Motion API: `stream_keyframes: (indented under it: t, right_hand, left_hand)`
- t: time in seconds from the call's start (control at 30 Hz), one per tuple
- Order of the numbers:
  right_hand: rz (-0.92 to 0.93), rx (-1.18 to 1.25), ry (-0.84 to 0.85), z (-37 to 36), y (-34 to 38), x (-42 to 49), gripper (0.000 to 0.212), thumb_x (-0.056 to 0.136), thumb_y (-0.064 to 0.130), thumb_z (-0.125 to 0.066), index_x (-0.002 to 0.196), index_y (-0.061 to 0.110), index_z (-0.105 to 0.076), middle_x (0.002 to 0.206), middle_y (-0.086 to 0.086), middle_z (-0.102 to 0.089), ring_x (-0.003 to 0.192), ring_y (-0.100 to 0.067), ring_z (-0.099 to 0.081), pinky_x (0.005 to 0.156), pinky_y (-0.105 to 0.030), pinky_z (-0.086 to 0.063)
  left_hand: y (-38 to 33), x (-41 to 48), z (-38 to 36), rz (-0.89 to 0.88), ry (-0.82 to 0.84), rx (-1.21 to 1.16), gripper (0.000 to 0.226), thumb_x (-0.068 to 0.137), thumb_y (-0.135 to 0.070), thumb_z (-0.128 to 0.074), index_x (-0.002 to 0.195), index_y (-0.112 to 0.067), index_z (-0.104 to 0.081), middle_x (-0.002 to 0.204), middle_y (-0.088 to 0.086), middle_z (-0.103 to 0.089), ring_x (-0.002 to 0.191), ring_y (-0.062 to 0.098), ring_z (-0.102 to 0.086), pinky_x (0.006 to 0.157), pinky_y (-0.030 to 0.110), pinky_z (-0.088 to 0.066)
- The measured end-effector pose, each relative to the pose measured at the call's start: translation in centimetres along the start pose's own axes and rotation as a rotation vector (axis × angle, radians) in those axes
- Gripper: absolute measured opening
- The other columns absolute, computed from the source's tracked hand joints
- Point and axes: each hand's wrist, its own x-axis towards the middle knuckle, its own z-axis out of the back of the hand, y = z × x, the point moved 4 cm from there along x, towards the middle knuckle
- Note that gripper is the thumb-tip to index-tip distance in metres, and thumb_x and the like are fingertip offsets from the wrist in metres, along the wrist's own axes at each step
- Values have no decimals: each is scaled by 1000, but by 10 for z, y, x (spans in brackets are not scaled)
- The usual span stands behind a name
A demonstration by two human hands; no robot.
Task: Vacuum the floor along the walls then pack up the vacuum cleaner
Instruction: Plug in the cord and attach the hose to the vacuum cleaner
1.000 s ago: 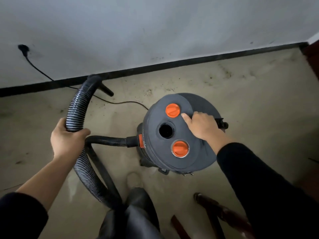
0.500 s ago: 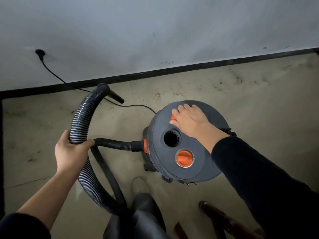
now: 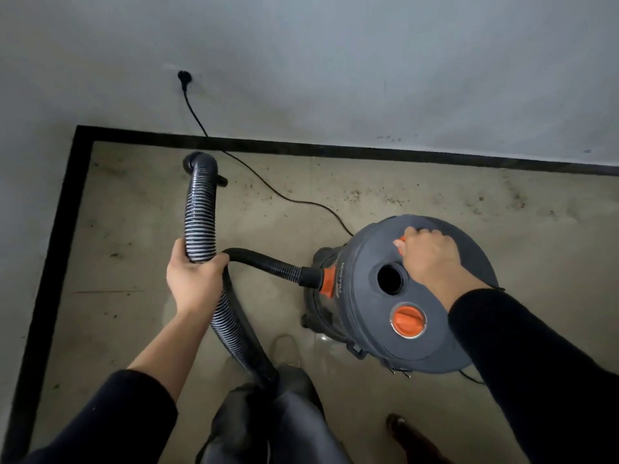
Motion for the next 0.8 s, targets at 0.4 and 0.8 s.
stream_keyframes:
  t: [0.4, 0.8]
  right_hand:
    - [282, 1116, 170, 166, 253, -2, 41, 92, 55, -48, 79, 16, -49, 77, -1, -50, 69, -18, -50, 60, -33, -42]
    - [423, 1149, 231, 176, 375, -14, 36, 75, 19, -77, 103, 5, -57, 84, -16, -65, 73, -33, -67, 75, -52, -58]
  left_hand:
    - [26, -22, 31, -43, 14, -64, 29, 75, -7, -72, 91, -22, -53, 71, -6, -57, 57, 7, -49, 53, 25, -42]
    - [74, -17, 107, 105, 481, -79, 59, 83, -44, -72, 134, -26, -48, 111, 0, -61, 103, 11, -58, 92, 22, -45]
